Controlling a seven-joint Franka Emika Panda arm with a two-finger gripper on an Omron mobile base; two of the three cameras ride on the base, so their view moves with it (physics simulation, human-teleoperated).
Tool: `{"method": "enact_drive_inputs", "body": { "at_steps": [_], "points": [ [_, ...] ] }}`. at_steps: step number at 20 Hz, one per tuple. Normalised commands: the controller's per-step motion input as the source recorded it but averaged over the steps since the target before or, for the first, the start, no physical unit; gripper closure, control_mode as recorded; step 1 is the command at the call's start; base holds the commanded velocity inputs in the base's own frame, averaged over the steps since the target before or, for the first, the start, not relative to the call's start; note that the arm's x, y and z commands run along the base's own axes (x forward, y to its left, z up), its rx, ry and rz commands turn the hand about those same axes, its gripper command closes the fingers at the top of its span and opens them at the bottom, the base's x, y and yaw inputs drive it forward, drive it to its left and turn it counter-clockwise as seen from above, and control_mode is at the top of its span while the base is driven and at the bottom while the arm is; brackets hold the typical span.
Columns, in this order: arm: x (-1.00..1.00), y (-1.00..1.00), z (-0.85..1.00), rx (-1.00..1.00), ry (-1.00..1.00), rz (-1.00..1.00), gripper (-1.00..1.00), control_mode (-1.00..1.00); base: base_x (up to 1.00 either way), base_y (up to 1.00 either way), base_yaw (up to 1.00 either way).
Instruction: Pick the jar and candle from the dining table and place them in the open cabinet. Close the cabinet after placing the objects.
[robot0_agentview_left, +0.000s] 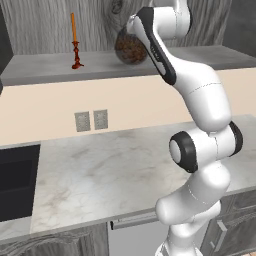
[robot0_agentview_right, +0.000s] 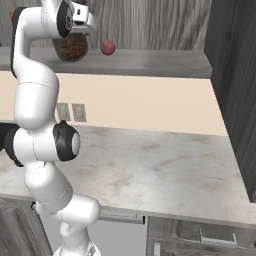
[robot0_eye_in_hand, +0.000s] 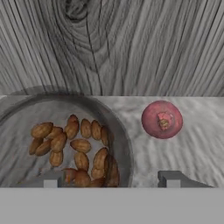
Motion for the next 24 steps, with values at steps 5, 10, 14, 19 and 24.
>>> {"method": "enact_drive_inputs", "body": {
  "at_steps": [5, 10, 14, 19, 24],
  "points": [
    [0.0, 0.0, 0.0, 0.0, 0.0, 0.0, -1.0, -1.0, 0.0, 0.0, 0.0],
    [0.0, 0.0, 0.05, 0.04, -0.02, 0.0, -1.0, -1.0, 0.0, 0.0, 0.0],
    [0.0, 0.0, 0.15, 0.13, -0.1, 0.0, -1.0, -1.0, 0.0, 0.0, 0.0],
    [0.0, 0.0, 0.01, 0.09, -0.11, 0.0, -1.0, -1.0, 0.0, 0.0, 0.0],
    [-0.1, -0.01, 0.0, 0.03, -0.09, 0.0, -1.0, -1.0, 0.0, 0.0, 0.0]
  ]
}}
